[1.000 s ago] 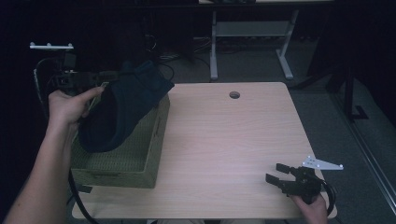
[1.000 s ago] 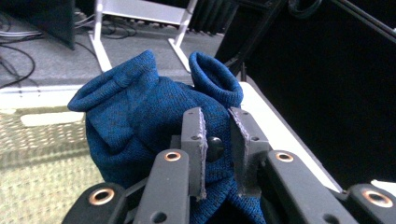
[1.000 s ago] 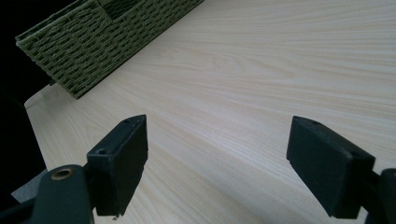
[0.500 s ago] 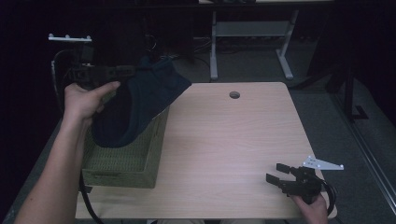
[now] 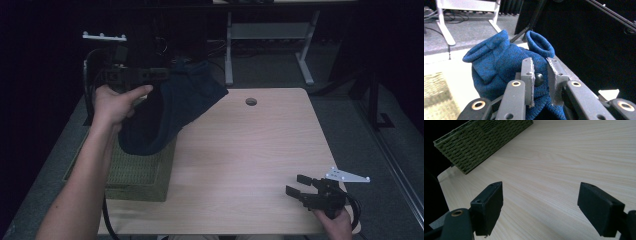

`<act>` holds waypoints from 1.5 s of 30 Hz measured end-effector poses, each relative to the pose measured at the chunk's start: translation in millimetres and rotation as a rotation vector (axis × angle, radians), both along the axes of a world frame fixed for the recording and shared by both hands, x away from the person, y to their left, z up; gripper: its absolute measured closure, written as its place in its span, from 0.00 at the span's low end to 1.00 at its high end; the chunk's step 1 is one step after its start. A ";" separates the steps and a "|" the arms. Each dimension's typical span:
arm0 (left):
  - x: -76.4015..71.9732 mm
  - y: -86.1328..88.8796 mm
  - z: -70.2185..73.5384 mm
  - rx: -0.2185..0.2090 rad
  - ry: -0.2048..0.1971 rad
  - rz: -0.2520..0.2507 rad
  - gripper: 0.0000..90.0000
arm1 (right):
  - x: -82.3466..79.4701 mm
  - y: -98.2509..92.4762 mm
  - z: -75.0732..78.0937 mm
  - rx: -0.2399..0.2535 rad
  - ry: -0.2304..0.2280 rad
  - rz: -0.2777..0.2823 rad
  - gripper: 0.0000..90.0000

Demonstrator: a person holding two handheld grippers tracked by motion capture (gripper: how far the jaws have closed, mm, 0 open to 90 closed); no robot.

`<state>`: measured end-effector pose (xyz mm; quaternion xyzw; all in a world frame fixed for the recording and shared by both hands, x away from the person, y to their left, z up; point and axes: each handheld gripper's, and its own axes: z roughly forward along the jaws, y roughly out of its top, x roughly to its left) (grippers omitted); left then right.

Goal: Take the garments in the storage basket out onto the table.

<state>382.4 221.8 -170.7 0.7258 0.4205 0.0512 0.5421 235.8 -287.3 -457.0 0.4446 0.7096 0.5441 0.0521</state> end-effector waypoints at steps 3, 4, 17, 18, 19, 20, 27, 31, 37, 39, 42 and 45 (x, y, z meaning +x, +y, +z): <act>1.7 -11.2 -2.5 -0.003 0.005 -0.019 0.85 | -0.5 -0.3 0.4 0.002 0.001 -0.001 0.22; 2.4 -15.0 -3.9 -0.001 0.006 -0.027 0.85 | -0.7 -0.4 0.5 0.003 0.000 -0.001 0.22; 10.7 -73.2 -34.0 0.016 0.053 -0.110 0.85 | -2.0 -0.3 2.2 -0.002 -0.011 0.005 0.22; 11.4 -76.1 -36.1 0.014 0.057 -0.113 0.85 | -2.0 -0.4 2.2 -0.003 -0.010 0.005 0.22; 12.4 -80.5 -39.6 0.011 0.063 -0.117 0.85 | -2.0 -0.5 2.2 -0.003 -0.011 0.005 0.22; 13.0 -83.2 -41.8 0.012 0.065 -0.119 0.85 | -2.0 -0.7 2.2 -0.002 -0.011 0.006 0.22; 18.3 -108.5 -66.7 0.026 0.109 -0.140 0.85 | -2.3 -0.8 2.4 -0.002 -0.009 0.011 0.22; 20.9 -120.6 -82.4 0.055 0.128 -0.142 0.85 | -2.3 -1.4 2.5 0.000 -0.011 0.013 0.22; 26.2 -135.4 -113.5 0.056 0.176 -0.152 0.85 | -2.5 -1.5 2.6 0.001 -0.010 0.012 0.22; 27.1 -139.1 -123.0 0.060 0.189 -0.152 0.85 | -2.1 -1.2 2.5 0.002 -0.008 0.011 0.22; 26.9 -144.7 -135.4 0.076 0.204 -0.153 0.85 | -1.7 -0.5 2.3 0.004 -0.007 0.012 0.22; 26.0 -150.1 -151.4 0.082 0.224 -0.152 0.85 | -1.9 0.3 2.2 0.004 -0.006 0.015 0.22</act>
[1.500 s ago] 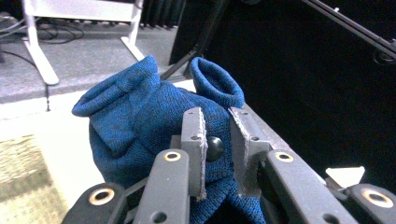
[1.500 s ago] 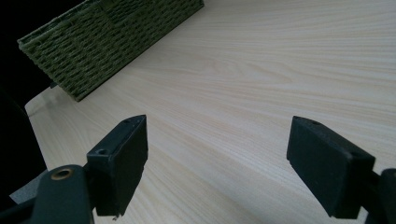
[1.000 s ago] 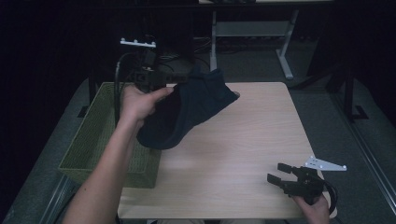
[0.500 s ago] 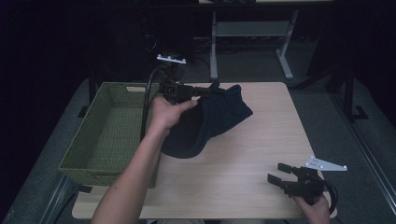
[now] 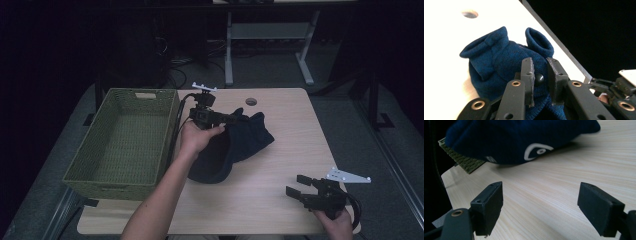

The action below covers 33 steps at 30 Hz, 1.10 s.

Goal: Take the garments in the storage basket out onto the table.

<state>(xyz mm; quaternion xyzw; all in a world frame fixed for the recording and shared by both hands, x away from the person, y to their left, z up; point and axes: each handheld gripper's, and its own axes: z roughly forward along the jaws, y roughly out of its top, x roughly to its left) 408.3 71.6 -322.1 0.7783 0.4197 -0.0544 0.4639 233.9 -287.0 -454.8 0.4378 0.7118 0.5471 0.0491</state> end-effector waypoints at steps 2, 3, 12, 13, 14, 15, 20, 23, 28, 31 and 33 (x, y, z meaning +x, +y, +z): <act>-0.6 -2.5 -9.6 0.005 0.015 -0.005 0.85 | -0.1 0.6 -0.1 0.000 -0.001 0.003 0.22; -0.8 -3.4 -13.1 0.006 0.020 -0.008 0.85 | -0.2 0.9 0.0 -0.001 -0.001 0.005 0.22; -12.0 -6.6 -45.7 0.007 0.070 -0.028 0.84 | 0.5 5.4 -0.8 -0.013 0.002 0.019 0.22; -13.5 -5.7 -47.5 0.008 0.071 -0.027 0.84 | 0.6 6.0 -0.9 -0.014 0.001 0.021 0.23; -15.7 -4.6 -51.1 0.009 0.075 -0.026 0.83 | 0.7 6.6 -1.0 -0.014 0.001 0.022 0.23; -16.9 -3.6 -52.9 0.017 0.079 -0.028 0.83 | 0.7 7.8 -1.0 -0.016 0.003 0.024 0.23; -23.7 4.1 -67.8 0.028 0.105 -0.016 0.82 | 1.0 13.2 -1.1 -0.027 0.005 0.037 0.23; -26.3 7.2 -75.1 0.031 0.116 -0.014 0.82 | 1.9 16.1 -1.6 -0.034 0.008 0.046 0.23; -28.8 11.5 -86.1 0.048 0.132 -0.015 0.81 | 3.6 20.5 -2.7 -0.048 0.018 0.059 0.24; -30.6 11.2 -89.8 0.060 0.141 -0.018 0.79 | 4.3 23.1 -3.1 -0.052 0.019 0.065 0.24; -31.8 12.3 -92.7 0.057 0.147 -0.025 0.76 | 5.0 24.5 -3.5 -0.053 0.021 0.072 0.25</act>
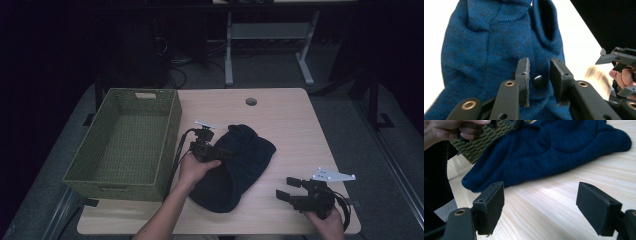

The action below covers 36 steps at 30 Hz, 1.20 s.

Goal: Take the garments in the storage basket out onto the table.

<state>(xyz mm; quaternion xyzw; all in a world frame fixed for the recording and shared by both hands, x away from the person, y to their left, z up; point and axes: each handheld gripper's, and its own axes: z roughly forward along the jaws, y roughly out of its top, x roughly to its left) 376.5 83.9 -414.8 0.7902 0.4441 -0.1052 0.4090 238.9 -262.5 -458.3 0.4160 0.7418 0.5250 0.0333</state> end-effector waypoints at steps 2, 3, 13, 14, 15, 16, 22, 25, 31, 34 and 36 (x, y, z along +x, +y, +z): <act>-0.6 0.8 -2.6 -0.006 0.013 0.001 0.74 | 0.2 1.8 -0.1 0.000 0.007 0.003 0.25; -0.7 1.0 -3.6 0.001 0.014 0.000 0.73 | 0.4 2.6 -0.4 -0.003 0.004 0.007 0.25; -3.3 11.4 -10.6 0.013 0.020 0.022 0.72 | 4.0 16.5 0.5 -0.028 0.026 0.056 0.31; -3.9 12.5 -10.6 0.009 0.019 0.030 0.72 | 4.9 18.7 0.7 -0.029 0.029 0.069 0.33; -4.3 13.5 -10.6 0.006 0.018 0.031 0.72 | 5.9 22.0 1.0 -0.033 0.030 0.081 0.34; -4.7 14.6 -10.3 0.007 0.017 0.028 0.72 | 6.5 24.8 1.3 -0.039 0.033 0.084 0.35; -5.8 19.3 -7.7 0.002 0.007 0.037 0.72 | 11.6 41.1 3.9 -0.038 0.063 0.134 0.54; -6.1 20.7 -5.8 -0.010 0.000 0.044 0.71 | 14.0 56.7 9.1 -0.017 0.066 0.179 0.66; -6.6 20.6 -5.4 -0.017 0.003 0.051 0.70 | 22.1 90.8 11.2 -0.045 0.092 0.262 0.81; -6.5 21.8 -4.6 -0.016 -0.002 0.048 0.70 | 25.5 101.9 6.5 -0.069 0.112 0.285 0.87; -6.3 22.5 -4.4 -0.018 0.000 0.051 0.70 | 29.1 110.7 0.8 -0.067 0.134 0.304 0.91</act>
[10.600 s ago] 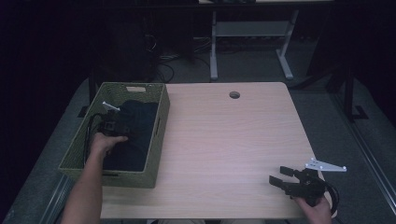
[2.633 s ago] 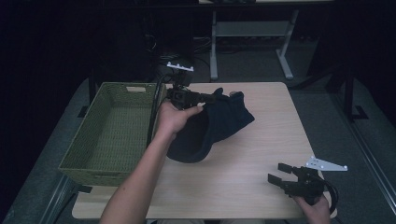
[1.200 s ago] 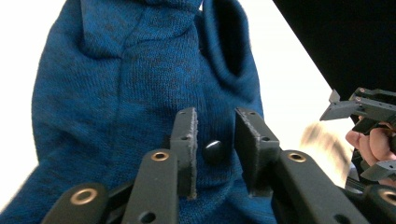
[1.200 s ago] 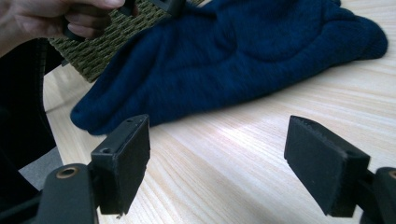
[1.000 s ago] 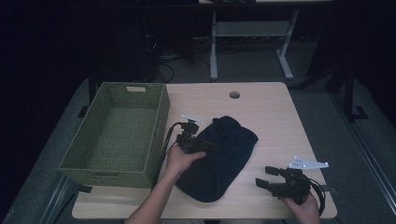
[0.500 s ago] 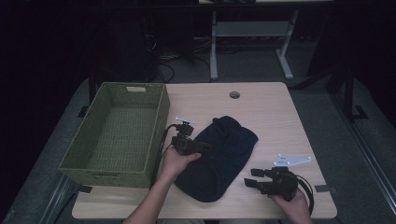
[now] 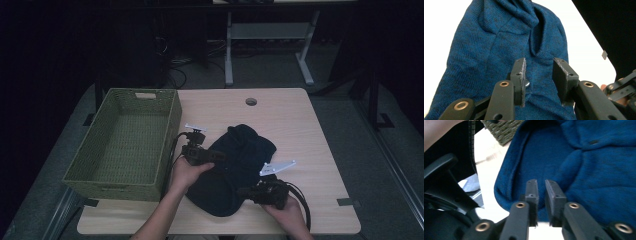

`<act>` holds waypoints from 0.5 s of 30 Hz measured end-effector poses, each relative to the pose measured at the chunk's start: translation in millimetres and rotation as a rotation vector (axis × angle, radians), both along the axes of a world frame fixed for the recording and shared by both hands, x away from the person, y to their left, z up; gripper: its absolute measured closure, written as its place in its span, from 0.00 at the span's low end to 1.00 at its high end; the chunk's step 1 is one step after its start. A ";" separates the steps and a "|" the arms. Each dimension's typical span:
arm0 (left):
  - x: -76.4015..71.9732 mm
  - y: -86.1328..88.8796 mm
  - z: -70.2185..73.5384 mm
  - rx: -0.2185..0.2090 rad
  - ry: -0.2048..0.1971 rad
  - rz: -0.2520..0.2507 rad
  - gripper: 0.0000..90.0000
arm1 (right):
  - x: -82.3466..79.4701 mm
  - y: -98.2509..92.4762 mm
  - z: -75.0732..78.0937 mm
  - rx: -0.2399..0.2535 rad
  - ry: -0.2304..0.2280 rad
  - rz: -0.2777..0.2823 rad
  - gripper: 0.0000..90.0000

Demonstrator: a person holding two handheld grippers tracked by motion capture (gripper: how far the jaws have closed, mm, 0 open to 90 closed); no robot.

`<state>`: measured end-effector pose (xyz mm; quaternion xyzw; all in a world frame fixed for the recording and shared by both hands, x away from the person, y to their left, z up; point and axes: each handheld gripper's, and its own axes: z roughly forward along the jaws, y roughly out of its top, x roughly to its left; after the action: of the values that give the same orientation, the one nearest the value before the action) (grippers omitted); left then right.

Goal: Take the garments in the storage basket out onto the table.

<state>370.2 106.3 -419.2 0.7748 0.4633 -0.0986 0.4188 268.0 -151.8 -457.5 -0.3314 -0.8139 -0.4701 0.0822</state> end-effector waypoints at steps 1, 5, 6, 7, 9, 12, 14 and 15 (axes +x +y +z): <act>0.1 0.4 0.1 0.001 0.000 0.000 0.70 | 0.9 2.5 -1.2 0.002 0.008 0.005 0.91; 0.1 1.4 0.8 0.000 0.001 0.009 0.70 | 2.4 16.9 -4.9 0.007 0.031 0.032 0.93; 0.2 1.5 0.9 -0.002 0.001 0.009 0.70 | 2.4 20.3 -5.9 -0.001 0.033 0.041 0.93; 0.2 1.3 0.9 -0.002 0.002 0.009 0.70 | 2.3 22.7 -6.6 -0.008 0.040 0.047 0.94; 0.0 0.8 0.7 -0.001 0.002 0.006 0.70 | 2.3 27.1 -9.9 -0.040 0.046 0.062 0.94; -0.3 -0.5 0.3 -0.004 0.002 0.003 0.70 | 2.5 29.3 -15.2 -0.081 0.061 0.072 0.95; -0.1 -0.7 0.0 -0.012 0.002 -0.005 0.69 | 2.5 26.3 -18.5 -0.081 0.077 0.070 0.96; 0.0 -1.0 -0.2 -0.015 0.000 -0.005 0.69 | 2.5 24.1 -19.6 -0.076 0.082 0.068 0.97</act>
<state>370.3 105.4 -419.3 0.7728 0.4605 -0.1032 0.4244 270.5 -127.7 -477.1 -0.3257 -0.8378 -0.4218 0.1187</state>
